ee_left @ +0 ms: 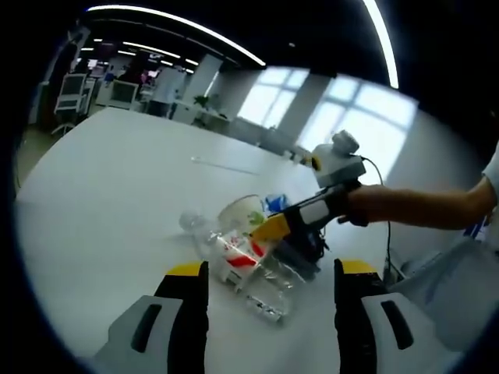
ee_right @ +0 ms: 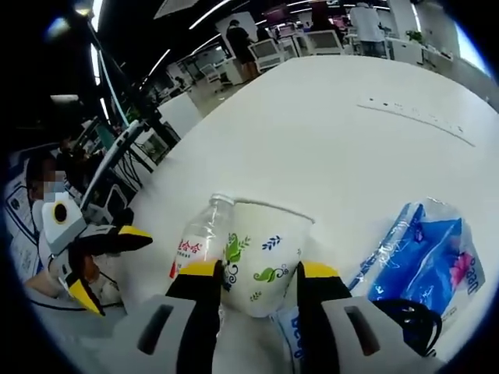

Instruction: Arrange the tabletop items into an orderly group along one side of the table until the central work area is clear of visible clutter.

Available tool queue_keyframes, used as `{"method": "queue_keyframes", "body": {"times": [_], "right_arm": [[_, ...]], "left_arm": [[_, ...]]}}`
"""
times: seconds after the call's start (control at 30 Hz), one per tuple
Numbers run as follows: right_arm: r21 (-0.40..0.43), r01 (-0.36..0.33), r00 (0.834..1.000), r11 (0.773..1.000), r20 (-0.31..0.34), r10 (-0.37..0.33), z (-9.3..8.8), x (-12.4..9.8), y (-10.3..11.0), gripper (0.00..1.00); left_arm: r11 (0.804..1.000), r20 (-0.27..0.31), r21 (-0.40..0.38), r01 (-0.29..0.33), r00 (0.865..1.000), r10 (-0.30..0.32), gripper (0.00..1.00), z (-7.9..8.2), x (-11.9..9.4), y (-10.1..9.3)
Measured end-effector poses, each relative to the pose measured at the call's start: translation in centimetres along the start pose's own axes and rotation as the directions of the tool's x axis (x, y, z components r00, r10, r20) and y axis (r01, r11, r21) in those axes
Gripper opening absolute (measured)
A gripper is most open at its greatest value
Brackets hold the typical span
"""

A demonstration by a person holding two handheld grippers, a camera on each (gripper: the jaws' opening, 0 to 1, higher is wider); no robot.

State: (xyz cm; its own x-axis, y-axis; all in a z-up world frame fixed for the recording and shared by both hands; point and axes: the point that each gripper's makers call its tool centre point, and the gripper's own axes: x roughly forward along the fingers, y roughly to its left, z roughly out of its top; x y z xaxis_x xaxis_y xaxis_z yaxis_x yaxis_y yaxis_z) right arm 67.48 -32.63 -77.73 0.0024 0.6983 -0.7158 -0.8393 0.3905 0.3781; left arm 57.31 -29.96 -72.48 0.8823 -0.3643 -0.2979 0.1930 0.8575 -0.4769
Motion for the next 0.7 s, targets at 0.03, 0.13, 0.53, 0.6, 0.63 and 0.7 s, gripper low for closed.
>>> {"method": "queue_keyframes", "body": {"times": [0.03,0.13,0.53,0.6,0.63,0.7], "right_arm": [[-0.001,-0.002,1.0,1.0,0.009,0.002,0.1,-0.1,0.0,0.35],[-0.003,-0.004,1.0,1.0,0.016,0.004,0.0,-0.3,0.1,0.35],[-0.042,-0.006,0.998,0.999,0.06,0.008,-0.4,-0.5,0.4,0.35],[-0.054,-0.005,0.998,0.999,0.069,0.009,-0.5,-0.6,0.5,0.35],[-0.052,-0.006,0.998,0.999,0.067,0.009,-0.5,-0.6,0.5,0.35],[-0.053,-0.009,0.997,0.999,0.073,0.013,-0.6,-0.6,0.5,0.35]], "left_arm": [[1.0,0.0,-0.003,0.0,1.0,0.0,0.62,0.2,0.2,0.1],[1.0,0.009,-0.008,0.005,1.0,-0.005,0.62,0.8,0.8,0.3],[0.998,0.018,-0.06,0.015,1.0,-0.014,0.62,3.4,4.1,1.7],[0.995,0.006,-0.095,0.02,1.0,-0.019,0.61,3.4,5.0,2.0],[0.994,0.005,-0.104,0.019,1.0,-0.018,0.61,3.4,5.2,2.1],[0.993,-0.006,-0.118,0.015,1.0,-0.016,0.61,3.4,5.9,2.5]]}}
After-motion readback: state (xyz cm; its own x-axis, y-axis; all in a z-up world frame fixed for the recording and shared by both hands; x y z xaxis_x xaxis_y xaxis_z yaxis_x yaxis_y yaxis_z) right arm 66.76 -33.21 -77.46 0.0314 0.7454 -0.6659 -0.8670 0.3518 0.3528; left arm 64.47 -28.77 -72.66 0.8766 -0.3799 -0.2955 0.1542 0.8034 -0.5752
